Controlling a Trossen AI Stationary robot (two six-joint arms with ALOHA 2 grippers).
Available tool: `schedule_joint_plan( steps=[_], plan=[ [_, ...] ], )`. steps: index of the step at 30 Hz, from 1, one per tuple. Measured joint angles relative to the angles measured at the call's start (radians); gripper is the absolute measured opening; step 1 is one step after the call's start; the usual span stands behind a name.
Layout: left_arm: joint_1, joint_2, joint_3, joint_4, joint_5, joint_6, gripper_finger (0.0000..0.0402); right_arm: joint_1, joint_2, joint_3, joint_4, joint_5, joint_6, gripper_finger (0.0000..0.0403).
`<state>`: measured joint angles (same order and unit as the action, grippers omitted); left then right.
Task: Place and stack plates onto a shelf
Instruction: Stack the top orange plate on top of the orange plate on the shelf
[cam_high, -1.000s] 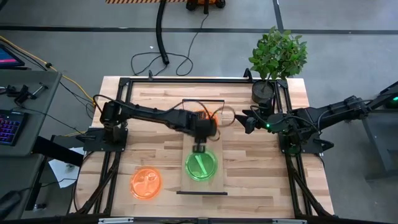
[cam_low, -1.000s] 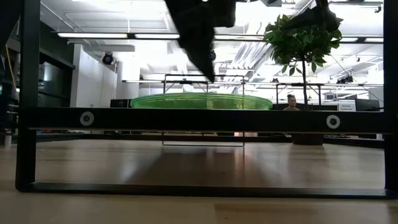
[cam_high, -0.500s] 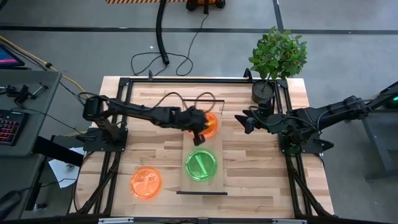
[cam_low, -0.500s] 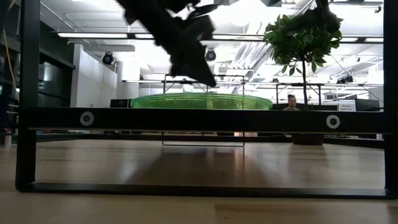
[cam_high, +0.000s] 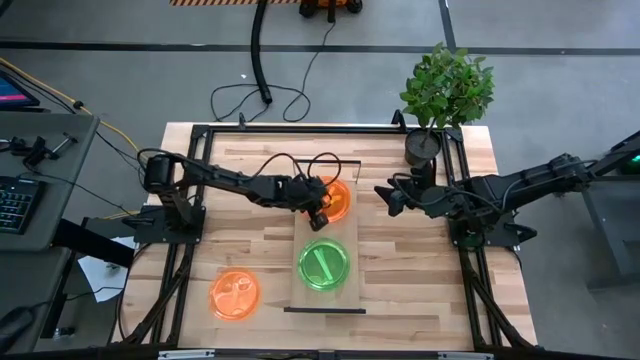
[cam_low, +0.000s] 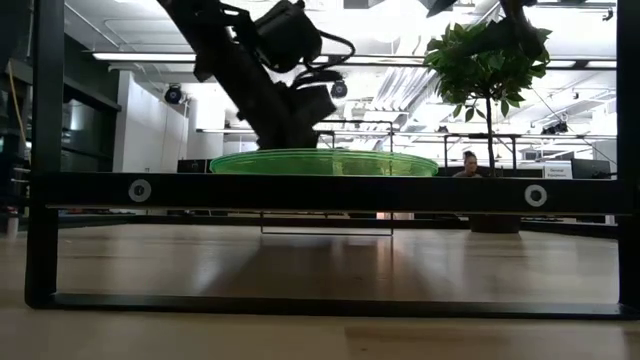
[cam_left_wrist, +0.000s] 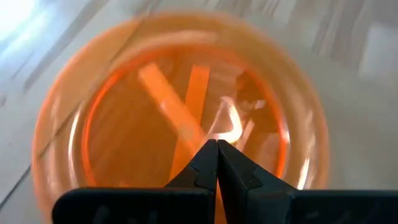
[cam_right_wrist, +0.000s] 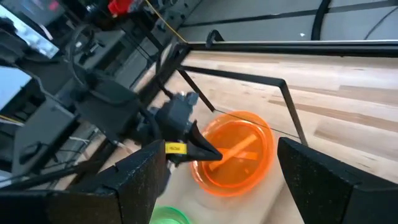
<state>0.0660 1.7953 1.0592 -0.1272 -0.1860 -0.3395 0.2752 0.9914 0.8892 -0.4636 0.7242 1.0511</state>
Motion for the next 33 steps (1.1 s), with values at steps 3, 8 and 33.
schedule_joint_plan(
  steps=[3, 8, 33],
  plan=[
    [-0.022, 0.016, 0.001, -0.002, -0.033, -0.022, 0.0000, 0.000, 0.005, -0.001, -0.013, 0.000, 0.007, 0.0293],
    [-0.067, 0.015, 0.000, -0.002, -0.042, -0.062, 0.0000, 0.000, 0.011, 0.000, -0.009, 0.005, 0.010, 0.0293],
    [-0.203, -0.010, 0.005, 0.005, -0.005, -0.206, 0.0000, 0.000, 0.010, 0.000, -0.010, 0.010, 0.014, 0.0293]
  ],
)
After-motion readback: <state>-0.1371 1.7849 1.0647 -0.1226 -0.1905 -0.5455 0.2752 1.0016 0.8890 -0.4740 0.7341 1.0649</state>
